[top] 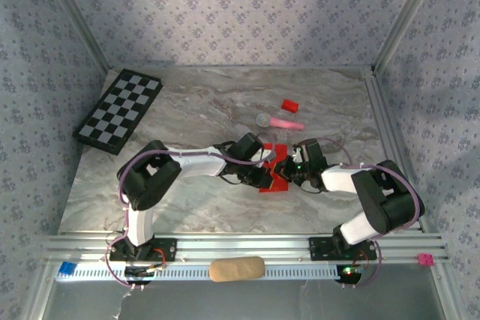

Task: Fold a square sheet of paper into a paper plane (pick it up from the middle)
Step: Fold the triangle a second time at the center of the table.

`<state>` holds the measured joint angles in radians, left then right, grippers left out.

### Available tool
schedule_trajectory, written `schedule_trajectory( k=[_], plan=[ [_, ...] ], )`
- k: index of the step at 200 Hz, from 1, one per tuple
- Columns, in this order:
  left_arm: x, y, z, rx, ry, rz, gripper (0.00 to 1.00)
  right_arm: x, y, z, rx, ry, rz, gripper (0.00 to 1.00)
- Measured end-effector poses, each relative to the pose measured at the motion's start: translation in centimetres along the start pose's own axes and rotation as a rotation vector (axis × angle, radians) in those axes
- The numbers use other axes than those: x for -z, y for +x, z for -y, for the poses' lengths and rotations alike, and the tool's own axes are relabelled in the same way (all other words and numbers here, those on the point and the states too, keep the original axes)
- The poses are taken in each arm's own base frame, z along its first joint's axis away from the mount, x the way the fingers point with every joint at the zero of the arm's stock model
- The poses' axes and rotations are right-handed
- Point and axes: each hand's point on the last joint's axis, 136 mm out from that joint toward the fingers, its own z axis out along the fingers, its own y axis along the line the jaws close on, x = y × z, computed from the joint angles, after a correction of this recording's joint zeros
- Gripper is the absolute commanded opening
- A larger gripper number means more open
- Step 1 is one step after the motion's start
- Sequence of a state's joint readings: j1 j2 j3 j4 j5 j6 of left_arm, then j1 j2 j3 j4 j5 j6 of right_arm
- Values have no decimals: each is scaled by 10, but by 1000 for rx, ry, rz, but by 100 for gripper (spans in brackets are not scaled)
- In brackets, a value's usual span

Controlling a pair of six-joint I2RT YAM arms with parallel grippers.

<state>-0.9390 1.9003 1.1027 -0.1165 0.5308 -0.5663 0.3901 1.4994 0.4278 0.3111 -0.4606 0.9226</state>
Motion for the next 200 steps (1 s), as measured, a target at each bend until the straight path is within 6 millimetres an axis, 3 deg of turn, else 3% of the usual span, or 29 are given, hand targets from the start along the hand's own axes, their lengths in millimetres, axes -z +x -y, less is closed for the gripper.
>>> schedule_trajectory(
  k=[34, 200],
  plan=[
    [-7, 7, -10, 14, -27, -26, 4, 0, 0, 0, 0, 0, 0, 2],
    [-10, 21, -15, -12, -29, -22, 9, 1, 1, 2, 12, 1, -7, 2]
  ],
)
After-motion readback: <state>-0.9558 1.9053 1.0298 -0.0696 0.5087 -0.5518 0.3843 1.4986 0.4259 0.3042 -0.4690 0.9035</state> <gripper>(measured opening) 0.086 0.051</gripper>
